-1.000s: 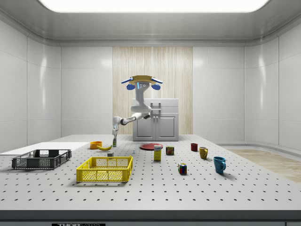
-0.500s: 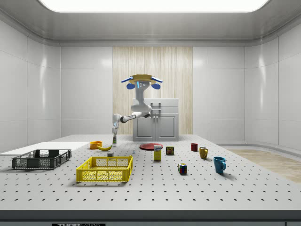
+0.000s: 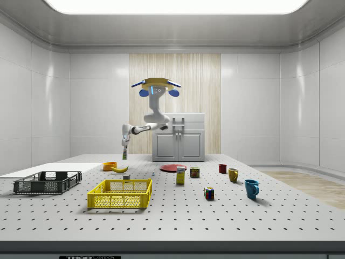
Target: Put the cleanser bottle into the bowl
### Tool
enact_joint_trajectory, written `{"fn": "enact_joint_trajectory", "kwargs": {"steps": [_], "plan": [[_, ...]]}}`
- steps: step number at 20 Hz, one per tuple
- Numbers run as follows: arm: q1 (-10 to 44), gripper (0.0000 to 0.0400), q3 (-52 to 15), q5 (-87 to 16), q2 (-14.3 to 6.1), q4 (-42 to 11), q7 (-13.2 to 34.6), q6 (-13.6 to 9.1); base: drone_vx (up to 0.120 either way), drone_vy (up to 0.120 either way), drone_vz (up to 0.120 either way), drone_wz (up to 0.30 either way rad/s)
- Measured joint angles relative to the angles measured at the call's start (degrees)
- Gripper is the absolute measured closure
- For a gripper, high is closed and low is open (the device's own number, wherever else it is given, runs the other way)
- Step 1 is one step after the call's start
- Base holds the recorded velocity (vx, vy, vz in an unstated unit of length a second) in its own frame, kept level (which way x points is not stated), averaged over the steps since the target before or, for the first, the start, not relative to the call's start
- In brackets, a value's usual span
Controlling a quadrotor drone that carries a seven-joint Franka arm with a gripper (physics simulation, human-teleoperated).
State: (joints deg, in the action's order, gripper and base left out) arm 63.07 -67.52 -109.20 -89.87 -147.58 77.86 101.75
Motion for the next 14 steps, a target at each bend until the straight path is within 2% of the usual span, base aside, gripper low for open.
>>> {"fn": "enact_joint_trajectory", "kwargs": {"steps": [3,11,14], "plan": [[-0.02,0.0257,-0.15,0.15,-0.09,-0.07,0.02,-0.02,0.0,0.0,0.0,0.0],[-0.02,0.0257,-0.27,0.32,-0.23,-0.13,-0.64,0.02,0.115,0.0,0.0,0.0],[-0.01,0.0257,-0.27,0.34,-0.26,-0.13,-0.73,0.04,0.12,-0.093,0.0,0.0]]}}
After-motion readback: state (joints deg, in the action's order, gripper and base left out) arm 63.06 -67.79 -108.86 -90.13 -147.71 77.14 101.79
